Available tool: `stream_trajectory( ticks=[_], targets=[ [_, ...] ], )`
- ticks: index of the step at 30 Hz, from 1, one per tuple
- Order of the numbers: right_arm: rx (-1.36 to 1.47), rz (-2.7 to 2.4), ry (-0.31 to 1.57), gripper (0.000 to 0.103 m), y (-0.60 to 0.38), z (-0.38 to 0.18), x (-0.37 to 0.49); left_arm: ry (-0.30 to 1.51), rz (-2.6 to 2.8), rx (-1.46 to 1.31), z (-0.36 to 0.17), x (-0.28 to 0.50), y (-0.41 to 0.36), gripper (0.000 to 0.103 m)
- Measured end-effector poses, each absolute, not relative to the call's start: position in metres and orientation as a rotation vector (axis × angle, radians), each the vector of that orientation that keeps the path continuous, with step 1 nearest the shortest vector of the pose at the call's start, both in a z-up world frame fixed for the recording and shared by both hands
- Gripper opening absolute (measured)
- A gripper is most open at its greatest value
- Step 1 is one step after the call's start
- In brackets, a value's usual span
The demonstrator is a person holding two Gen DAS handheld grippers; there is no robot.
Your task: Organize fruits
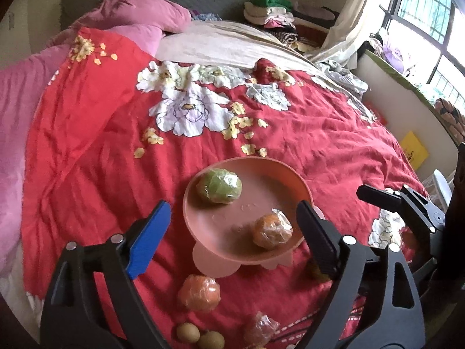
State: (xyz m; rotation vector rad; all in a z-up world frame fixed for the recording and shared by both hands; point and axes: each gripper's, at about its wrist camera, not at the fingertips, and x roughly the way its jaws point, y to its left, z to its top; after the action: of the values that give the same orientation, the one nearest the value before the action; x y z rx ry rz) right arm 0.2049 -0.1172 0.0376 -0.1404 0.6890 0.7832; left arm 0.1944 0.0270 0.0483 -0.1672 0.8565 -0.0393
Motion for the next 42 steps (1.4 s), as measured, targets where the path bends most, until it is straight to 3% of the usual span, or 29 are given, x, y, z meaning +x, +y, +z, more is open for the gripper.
stream_trajectory(
  ticks=[10, 42],
  targets=[
    [-0.109, 0.767, 0.667, 0.097, -0.126, 0.048, 0.196, 0.814, 0.007, -0.153, 0.063, 0.167, 0.027, 0.093],
    [-0.126, 0.744, 0.639, 0.098, -0.148, 0.053, 0.152, 0.797, 0.079, -0.186, 0.054, 0.080, 0.036, 0.093]
  ],
)
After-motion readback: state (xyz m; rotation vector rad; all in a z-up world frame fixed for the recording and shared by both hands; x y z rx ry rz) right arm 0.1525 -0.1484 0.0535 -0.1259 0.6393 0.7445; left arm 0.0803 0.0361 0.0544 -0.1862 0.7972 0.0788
